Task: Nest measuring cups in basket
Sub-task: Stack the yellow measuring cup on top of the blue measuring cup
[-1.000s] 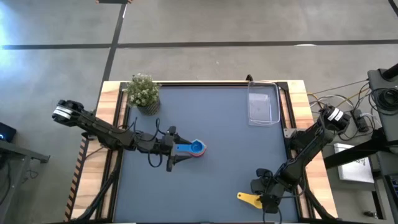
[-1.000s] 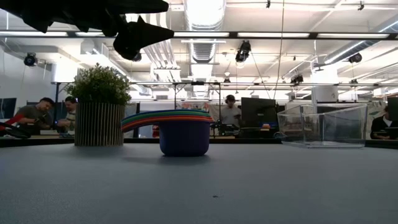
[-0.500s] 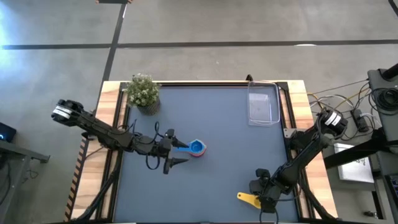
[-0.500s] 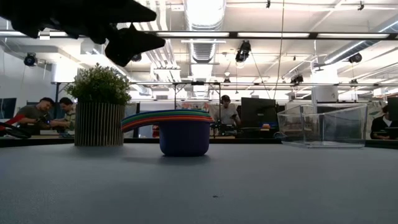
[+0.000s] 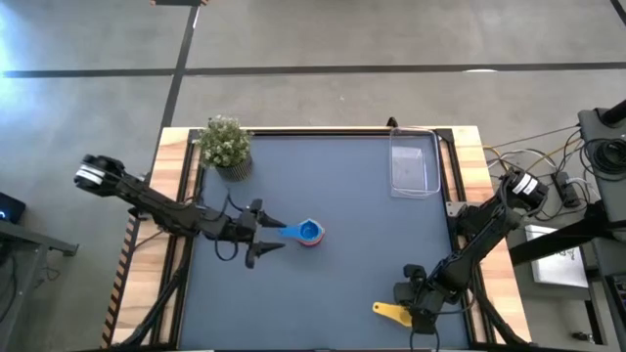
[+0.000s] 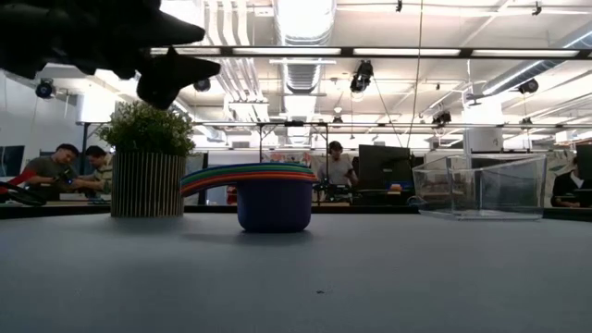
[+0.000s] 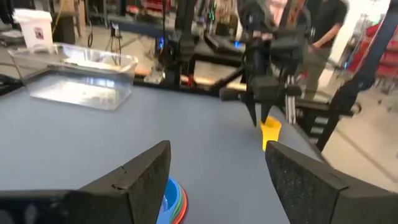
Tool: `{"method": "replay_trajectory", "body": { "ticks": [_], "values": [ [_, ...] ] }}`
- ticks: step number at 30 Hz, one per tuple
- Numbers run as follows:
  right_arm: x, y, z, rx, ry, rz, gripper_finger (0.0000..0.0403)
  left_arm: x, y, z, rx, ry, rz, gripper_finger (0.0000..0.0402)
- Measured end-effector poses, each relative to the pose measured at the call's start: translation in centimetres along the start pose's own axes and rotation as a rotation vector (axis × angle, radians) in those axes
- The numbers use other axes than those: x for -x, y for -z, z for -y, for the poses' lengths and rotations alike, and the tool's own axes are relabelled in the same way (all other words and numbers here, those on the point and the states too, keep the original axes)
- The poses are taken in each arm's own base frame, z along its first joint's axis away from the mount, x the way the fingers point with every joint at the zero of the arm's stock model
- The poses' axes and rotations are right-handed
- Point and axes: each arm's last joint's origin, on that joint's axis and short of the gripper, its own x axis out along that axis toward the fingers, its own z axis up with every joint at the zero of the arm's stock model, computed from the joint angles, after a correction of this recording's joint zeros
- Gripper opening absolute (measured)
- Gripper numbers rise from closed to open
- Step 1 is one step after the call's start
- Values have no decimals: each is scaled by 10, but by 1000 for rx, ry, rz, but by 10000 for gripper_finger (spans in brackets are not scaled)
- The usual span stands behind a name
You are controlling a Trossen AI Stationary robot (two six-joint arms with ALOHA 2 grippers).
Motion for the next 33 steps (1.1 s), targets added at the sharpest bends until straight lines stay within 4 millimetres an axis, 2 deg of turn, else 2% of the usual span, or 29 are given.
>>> {"method": "replay_trajectory", "body": {
  "ticks": [6, 10, 13, 19, 25, 30, 33],
  "values": [
    [1, -1, 0, 38, 4, 22, 16, 20, 5, -8, 60, 10, 83, 239],
    [3, -7, 3, 53, 20, 51, 11, 25, 7, -9, 98, 13, 91, 237],
    [7, -18, 6, 115, 62, 122, 10, 25, 4, -9, 122, 17, 101, 237],
    [26, -68, 17, 237, 127, 262, 9, 21, -6, -5, 117, 28, 134, 237],
    [62, -128, 34, 378, 119, 376, 9, 21, -12, -3, 124, 85, 143, 237],
    [94, -169, 63, 455, 97, 460, 9, 30, -20, -2, 89, 112, 165, 237],
    [109, -186, 85, 473, 88, 493, 9, 35, -21, -4, 63, 97, 134, 237]
  ]
}}
